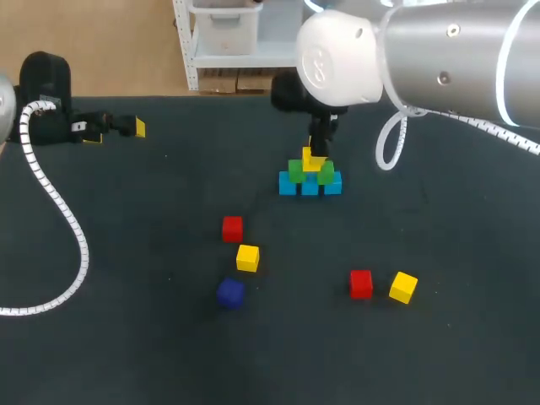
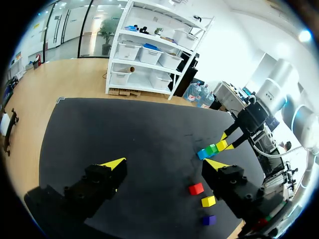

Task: Place the blue cubes, place green cubes on the blue cubes, place the yellow cubes on the green cubes, then place the red cubes on the yellow cubes, and place purple cube on the red cubes.

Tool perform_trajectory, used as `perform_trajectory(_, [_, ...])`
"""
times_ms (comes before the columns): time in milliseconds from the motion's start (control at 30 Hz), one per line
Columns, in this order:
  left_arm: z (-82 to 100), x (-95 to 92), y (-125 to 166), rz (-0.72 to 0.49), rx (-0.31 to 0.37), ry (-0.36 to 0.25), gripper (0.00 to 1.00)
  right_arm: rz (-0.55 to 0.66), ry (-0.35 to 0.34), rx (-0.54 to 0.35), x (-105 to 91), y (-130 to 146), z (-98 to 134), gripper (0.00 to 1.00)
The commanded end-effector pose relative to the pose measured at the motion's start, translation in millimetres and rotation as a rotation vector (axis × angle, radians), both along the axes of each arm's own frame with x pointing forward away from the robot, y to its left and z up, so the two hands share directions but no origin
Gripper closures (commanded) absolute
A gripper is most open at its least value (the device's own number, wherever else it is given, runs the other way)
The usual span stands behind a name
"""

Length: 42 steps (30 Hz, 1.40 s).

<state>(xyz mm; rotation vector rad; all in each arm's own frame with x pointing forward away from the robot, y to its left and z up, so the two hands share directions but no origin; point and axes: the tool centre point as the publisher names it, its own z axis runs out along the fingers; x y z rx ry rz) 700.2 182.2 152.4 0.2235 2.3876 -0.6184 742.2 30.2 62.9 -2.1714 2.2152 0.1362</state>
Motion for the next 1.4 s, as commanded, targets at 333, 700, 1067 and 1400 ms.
perform_trajectory(333, [-1.4,-0.4,2.2,-0.007,-0.009,-0.006,0.00,-0.004,-0.002,-0.003,4.0,0.7,-2.4,1.00])
perform_trajectory(700, [-1.4,-0.4,2.2,-0.007,-0.009,-0.006,0.00,-0.007,0.001,-0.004,5.0,-0.7,-3.2,1.00])
perform_trajectory(1067, [-1.4,-0.4,2.2,-0.007,-0.009,-0.006,0.00,-0.002,0.001,-0.004,4.6,-1.8,-4.1,0.77])
perform_trajectory(1400, [-1.4,-0.4,2.2,-0.007,-0.009,-0.006,0.00,-0.008,-0.004,0.001,4.3,-1.1,-4.5,0.53])
